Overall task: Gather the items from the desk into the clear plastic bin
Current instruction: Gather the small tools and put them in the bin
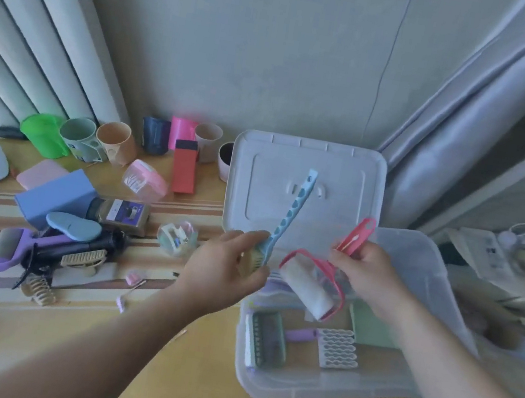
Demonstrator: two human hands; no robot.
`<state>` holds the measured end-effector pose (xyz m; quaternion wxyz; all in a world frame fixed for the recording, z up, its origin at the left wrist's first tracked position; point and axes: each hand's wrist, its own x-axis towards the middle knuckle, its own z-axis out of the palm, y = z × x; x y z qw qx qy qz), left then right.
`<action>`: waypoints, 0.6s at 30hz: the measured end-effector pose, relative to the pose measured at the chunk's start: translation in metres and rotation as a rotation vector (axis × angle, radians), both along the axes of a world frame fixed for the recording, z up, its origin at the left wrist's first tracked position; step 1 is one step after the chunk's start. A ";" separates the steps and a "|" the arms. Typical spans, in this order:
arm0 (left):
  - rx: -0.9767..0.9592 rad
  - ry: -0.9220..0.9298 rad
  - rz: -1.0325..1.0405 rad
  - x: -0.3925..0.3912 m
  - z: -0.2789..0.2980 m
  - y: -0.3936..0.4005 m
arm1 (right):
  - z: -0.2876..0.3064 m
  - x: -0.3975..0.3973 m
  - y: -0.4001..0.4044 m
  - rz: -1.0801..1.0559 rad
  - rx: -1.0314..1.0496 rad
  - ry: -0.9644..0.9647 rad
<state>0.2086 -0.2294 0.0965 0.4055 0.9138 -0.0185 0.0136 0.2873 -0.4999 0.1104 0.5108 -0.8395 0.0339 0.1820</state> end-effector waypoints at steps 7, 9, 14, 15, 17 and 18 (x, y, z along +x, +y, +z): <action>0.254 0.141 -0.208 0.006 -0.023 -0.094 | -0.095 -0.026 -0.059 0.098 -0.114 0.445; 0.340 0.242 -0.213 0.009 -0.037 -0.110 | -0.121 -0.027 -0.063 0.172 -0.148 0.591; 0.483 0.452 -0.220 0.010 -0.068 -0.130 | -0.122 -0.017 -0.082 0.369 -0.240 0.575; 0.509 0.486 -0.216 0.010 -0.072 -0.132 | -0.119 -0.012 -0.089 0.380 -0.249 0.506; 0.560 0.544 -0.209 0.011 -0.079 -0.134 | -0.108 -0.003 -0.104 0.377 -0.305 0.386; 0.581 0.572 -0.209 0.011 -0.082 -0.134 | -0.103 0.002 -0.113 0.418 -0.387 0.337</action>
